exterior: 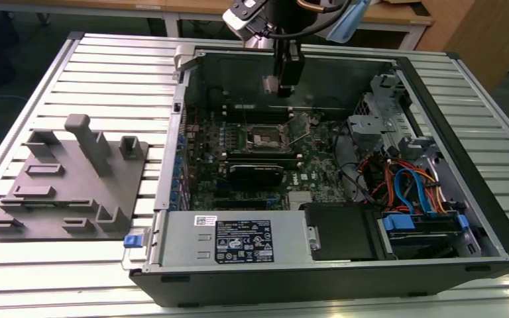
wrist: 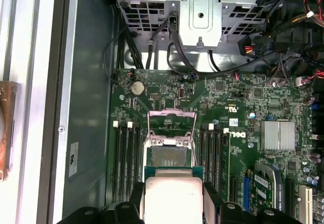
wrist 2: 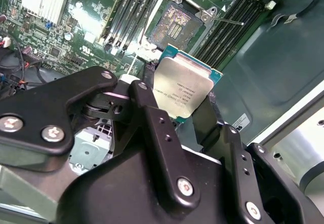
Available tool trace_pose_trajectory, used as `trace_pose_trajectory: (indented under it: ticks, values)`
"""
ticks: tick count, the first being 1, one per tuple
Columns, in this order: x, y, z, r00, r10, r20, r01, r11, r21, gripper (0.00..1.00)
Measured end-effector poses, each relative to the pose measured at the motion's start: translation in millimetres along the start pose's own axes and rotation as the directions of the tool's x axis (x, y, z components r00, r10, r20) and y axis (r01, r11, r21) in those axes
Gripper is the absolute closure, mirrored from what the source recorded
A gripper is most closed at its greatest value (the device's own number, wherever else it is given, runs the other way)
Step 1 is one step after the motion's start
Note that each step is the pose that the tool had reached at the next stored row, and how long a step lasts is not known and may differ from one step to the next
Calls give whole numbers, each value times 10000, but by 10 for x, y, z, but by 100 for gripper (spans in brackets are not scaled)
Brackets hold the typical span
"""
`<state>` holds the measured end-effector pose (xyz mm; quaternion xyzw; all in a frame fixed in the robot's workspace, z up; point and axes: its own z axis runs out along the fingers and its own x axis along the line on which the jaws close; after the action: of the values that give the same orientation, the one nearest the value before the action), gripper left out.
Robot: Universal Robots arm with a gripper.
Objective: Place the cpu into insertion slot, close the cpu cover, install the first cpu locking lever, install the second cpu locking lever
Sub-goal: 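Place the cpu into insertion slot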
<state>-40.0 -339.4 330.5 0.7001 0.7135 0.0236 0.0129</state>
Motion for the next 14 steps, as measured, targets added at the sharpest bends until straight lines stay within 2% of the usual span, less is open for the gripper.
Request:
trace_pose_trajectory:
  ticks: [1, 10, 14]
  values:
    - [0, 0, 1, 10000, 1, -1, -1, 10000, 29, 46]
    - [0, 0, 3, 10000, 0, -1, 0, 10000, 31, 46]
    - [-1, -3, 52, 10000, 0, -1, 0, 10000, 31, 46]
